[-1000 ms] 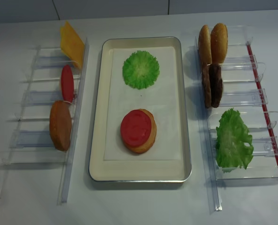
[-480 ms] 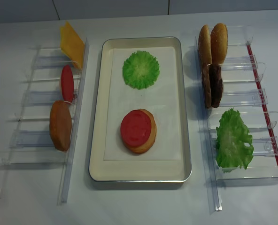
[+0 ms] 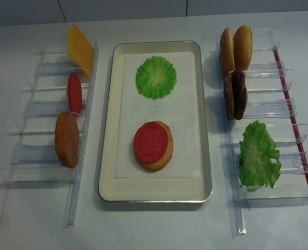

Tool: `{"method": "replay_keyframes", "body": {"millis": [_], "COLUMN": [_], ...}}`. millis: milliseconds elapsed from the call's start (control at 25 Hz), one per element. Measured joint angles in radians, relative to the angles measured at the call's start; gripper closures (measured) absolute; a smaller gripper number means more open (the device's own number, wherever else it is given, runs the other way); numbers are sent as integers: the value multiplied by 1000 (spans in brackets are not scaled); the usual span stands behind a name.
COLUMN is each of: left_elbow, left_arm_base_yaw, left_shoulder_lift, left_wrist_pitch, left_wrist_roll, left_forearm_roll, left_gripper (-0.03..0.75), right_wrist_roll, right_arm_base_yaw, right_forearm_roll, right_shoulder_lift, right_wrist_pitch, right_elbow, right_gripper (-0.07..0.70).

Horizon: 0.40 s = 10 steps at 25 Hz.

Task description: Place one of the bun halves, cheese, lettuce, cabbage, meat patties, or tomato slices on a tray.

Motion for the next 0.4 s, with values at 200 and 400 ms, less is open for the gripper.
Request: {"method": "replay_keyframes", "body": {"millis": [200, 400], "left_elbow": [0, 0], "left_arm_base_yaw": [0, 0], "left_shoulder_lift": [0, 0], "left_wrist_pitch": [0, 0], "left_wrist_roll": [0, 0], "left_forearm_roll": [0, 0], "left_gripper": [510, 510], "right_wrist_roll": [0, 0], "right_arm_base_yaw": [0, 0], "right_forearm_roll": [0, 0], "right_shoulder_lift": [0, 0], "right_wrist_pitch": [0, 0], "right_elbow": [0, 0], "right_gripper": [394, 394]}}
